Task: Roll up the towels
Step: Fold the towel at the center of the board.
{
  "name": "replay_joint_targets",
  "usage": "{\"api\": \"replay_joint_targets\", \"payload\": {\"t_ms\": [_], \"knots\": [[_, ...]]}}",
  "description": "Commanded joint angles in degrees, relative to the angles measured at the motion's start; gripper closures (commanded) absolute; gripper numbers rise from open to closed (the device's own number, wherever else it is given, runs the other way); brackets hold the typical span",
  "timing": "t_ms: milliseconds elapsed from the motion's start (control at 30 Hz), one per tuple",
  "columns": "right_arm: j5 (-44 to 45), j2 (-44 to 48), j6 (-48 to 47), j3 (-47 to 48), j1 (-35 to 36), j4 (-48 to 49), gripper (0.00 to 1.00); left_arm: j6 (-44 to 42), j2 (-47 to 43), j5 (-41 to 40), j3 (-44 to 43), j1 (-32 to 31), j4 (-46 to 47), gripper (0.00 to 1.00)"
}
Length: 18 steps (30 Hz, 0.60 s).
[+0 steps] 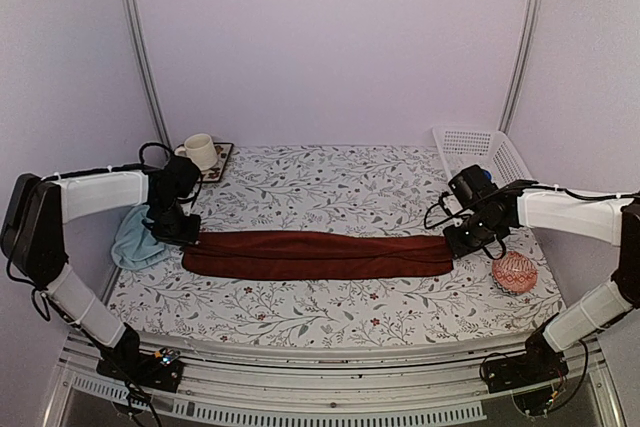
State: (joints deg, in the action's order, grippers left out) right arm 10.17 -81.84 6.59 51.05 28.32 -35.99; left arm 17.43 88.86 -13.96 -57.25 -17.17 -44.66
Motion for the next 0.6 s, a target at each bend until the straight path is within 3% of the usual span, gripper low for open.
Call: {"api": "replay_joint_targets", "payload": {"t_ms": [0,333,567], "knots": [[-0.8,-1.9,-0.6,1.2,0.9,-0.4,0.97,-1.2,1.2,-2.4,-1.8,0.8,-3.0,1.00],[2.8,-3.8,-1.6,3.1,0.9,-0.7,0.98,-1.7,0.7,-2.2,-3.7,1.9,-1.9,1.00],[7.6,-9.7,-9.1,20.5,-2.3,2.1,0.98,-2.9,7.2,-7.3,-19.6,2.7,0.3,1.00]]}}
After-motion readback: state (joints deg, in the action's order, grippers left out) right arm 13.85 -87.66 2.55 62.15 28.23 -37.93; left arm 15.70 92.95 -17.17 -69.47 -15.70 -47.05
